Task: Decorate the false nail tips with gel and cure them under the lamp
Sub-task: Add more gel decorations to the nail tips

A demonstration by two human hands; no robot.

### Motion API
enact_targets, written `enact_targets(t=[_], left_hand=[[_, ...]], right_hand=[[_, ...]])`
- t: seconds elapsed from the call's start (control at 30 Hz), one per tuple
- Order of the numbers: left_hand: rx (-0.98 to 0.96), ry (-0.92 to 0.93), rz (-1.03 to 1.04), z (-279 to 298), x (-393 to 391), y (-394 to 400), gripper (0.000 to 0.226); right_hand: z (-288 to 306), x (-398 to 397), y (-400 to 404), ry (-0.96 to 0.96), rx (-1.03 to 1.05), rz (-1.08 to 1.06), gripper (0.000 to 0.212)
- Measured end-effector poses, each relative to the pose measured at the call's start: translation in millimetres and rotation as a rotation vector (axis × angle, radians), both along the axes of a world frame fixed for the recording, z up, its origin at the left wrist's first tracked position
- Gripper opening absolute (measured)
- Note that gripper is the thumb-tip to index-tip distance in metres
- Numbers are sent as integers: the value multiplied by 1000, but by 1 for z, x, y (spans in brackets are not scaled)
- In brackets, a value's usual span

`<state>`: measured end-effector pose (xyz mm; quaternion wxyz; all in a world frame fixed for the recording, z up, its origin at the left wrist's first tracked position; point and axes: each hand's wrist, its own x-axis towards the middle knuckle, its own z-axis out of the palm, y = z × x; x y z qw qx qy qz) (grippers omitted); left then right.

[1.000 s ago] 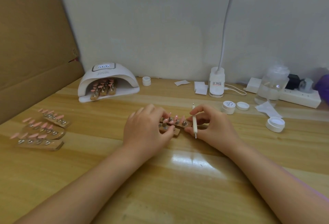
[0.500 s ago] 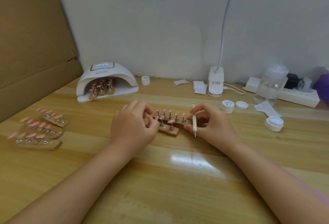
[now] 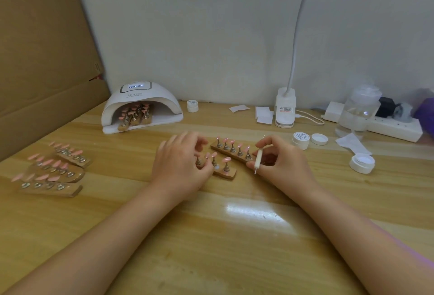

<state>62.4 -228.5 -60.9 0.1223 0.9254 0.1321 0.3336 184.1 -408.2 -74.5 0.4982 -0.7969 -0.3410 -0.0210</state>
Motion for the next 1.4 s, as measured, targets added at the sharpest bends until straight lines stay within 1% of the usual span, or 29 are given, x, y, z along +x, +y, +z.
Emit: enact_targets(t=[0.1, 0.17, 0.23, 0.4, 0.6, 0.7, 0.8, 0.83, 0.9, 0.97, 1.07, 1.17, 1.27, 1.33, 1.4], left_hand=[[-110, 175, -52, 4, 14, 7, 51], [-110, 265, -92, 3, 22, 8, 59], [-106, 294, -110, 1, 28, 9, 58], [-74, 237, -125, -4, 30, 14, 50], [-154, 251, -202, -2, 27, 17, 51], [-208, 279, -232, 1, 25, 16, 54], [-182, 287, -267, 8, 17, 23, 63], [-169, 305, -277, 11, 14, 28, 68], [-155, 404, -283, 14, 8, 38, 77], [-225, 515, -282, 15, 5, 47, 82], [-347, 535, -293, 18, 3, 57, 82], [-418, 535, -279, 21, 0, 71, 80], [-437, 531, -242, 19, -3, 88, 76], [-442, 505, -161, 15, -3, 101, 76], [-438, 456, -28, 10, -1, 112, 79]], right_hand=[[0, 1, 0, -16, -25, -10, 36], [0, 1, 0, -31, -41, -15, 36], [-1, 2, 0, -37, -53, -17, 36], [-1, 3, 1, -35, -58, -24, 37], [-1, 3, 1, -45, -77, -30, 36], [-1, 3, 1, -61, -89, -25, 36], [-1, 3, 1, -54, -94, -26, 36], [-1, 3, 0, -51, -92, -29, 36], [-1, 2, -1, -42, -82, -34, 37], [0, 2, -2, -24, -67, -38, 38], [2, 0, -6, -17, -68, -50, 37], [5, -1, -11, -27, -97, -62, 35], [9, -4, -18, -30, -113, -74, 35], [13, -6, -21, -44, -116, -82, 36], [17, -7, -25, -67, -121, -80, 36]])
